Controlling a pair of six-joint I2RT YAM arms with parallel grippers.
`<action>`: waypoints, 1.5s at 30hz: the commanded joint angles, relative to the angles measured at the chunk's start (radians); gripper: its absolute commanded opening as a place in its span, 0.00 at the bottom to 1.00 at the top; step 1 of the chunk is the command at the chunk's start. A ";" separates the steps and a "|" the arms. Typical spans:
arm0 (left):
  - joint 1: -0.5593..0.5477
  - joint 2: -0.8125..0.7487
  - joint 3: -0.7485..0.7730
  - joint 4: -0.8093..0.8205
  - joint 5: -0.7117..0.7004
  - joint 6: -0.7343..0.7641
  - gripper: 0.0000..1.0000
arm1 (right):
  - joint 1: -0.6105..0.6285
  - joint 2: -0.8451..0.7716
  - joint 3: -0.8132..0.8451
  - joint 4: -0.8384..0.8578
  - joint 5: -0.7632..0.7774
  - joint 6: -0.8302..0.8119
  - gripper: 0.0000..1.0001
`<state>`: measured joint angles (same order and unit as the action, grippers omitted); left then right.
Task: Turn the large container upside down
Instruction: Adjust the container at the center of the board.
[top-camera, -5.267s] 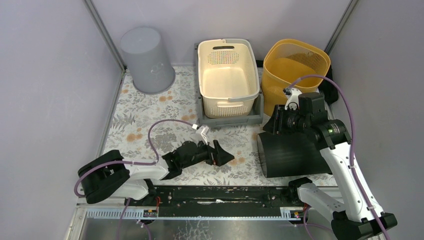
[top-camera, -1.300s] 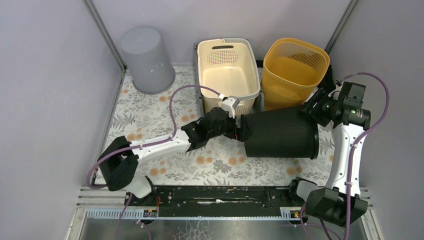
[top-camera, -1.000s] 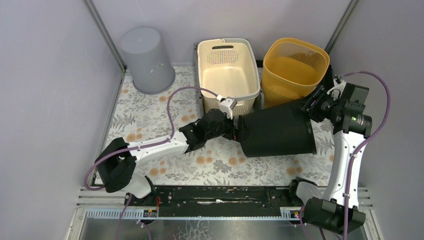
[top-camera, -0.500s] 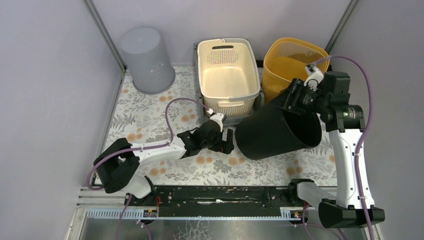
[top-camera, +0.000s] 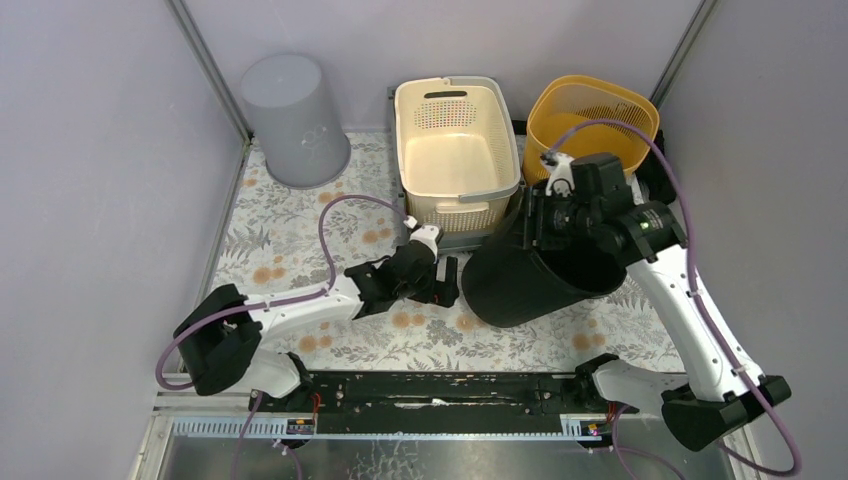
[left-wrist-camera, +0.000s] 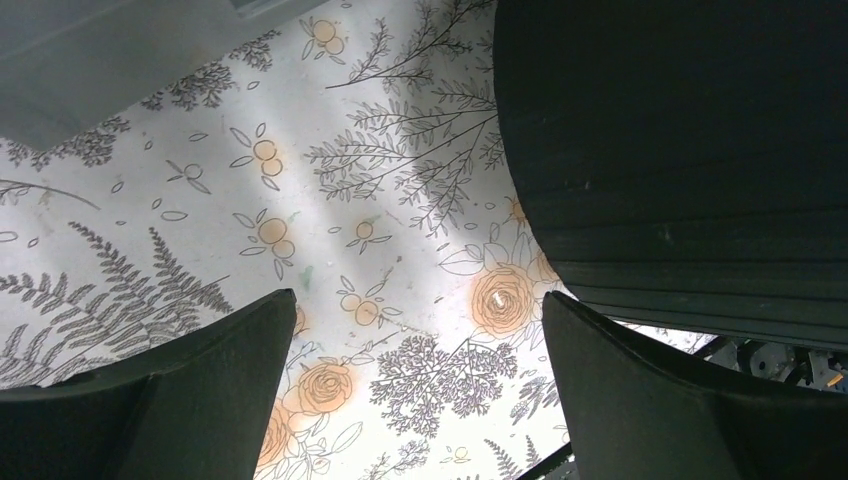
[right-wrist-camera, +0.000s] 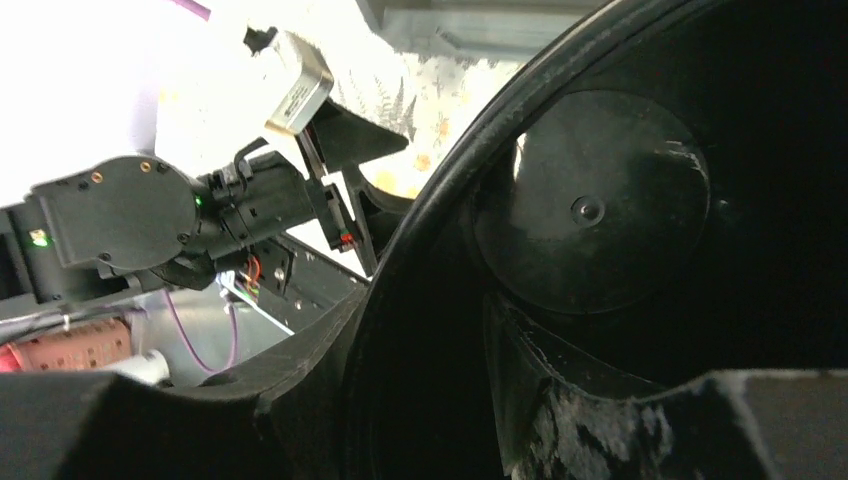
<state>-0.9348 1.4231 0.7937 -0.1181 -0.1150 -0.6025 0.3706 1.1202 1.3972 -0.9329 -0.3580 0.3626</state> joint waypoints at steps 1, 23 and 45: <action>0.006 -0.047 -0.020 -0.048 -0.058 -0.017 1.00 | 0.122 0.030 -0.003 0.012 0.088 0.010 0.53; 0.006 -0.266 -0.065 -0.176 -0.051 -0.092 1.00 | 0.547 0.231 0.158 -0.109 0.325 0.018 0.80; -0.006 -0.588 0.204 -0.478 0.069 -0.092 1.00 | 0.547 -0.134 0.029 -0.043 0.331 0.087 0.99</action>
<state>-0.9360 0.8898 0.9165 -0.5037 -0.0475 -0.6888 0.9112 1.0439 1.4979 -1.0298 -0.0376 0.4107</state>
